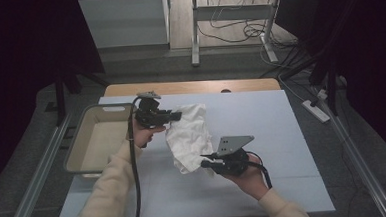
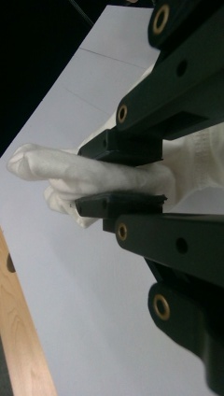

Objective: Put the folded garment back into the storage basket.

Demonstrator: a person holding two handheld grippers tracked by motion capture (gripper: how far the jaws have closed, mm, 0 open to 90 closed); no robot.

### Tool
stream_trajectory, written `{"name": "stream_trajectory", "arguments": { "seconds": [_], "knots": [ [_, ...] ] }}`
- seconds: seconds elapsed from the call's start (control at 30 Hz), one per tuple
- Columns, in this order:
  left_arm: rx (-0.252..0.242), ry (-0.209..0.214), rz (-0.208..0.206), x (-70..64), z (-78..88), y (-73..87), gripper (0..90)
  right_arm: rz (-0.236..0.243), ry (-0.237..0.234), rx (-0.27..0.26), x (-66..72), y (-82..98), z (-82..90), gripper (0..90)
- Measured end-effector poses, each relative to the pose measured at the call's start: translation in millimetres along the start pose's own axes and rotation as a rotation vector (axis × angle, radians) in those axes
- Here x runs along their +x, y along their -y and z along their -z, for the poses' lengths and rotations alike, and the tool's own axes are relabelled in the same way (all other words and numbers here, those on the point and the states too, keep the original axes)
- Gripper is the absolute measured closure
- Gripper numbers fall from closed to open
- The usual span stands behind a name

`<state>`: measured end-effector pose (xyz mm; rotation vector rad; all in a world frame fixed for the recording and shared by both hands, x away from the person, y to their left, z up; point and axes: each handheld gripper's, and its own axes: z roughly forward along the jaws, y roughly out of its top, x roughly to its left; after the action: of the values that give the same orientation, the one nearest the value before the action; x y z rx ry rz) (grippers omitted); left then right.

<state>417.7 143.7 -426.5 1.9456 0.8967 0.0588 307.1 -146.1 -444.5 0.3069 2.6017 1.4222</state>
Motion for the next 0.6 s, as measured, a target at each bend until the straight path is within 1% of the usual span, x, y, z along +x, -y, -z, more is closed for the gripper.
{"name": "stream_trajectory", "arguments": {
  "seconds": [0.5, 0.6],
  "knots": [
    [-0.043, -0.042, 0.002, 6.2, 31.3, -4.3, 75.5, 0.015, -0.023, -0.036, -5.9, -22.1, -13.5, 80.1],
    [-0.045, -0.054, -0.003, 7.7, 38.0, -5.2, 75.5, 0.017, -0.026, -0.041, -6.4, -27.1, -17.6, 80.1]
  ]
}}
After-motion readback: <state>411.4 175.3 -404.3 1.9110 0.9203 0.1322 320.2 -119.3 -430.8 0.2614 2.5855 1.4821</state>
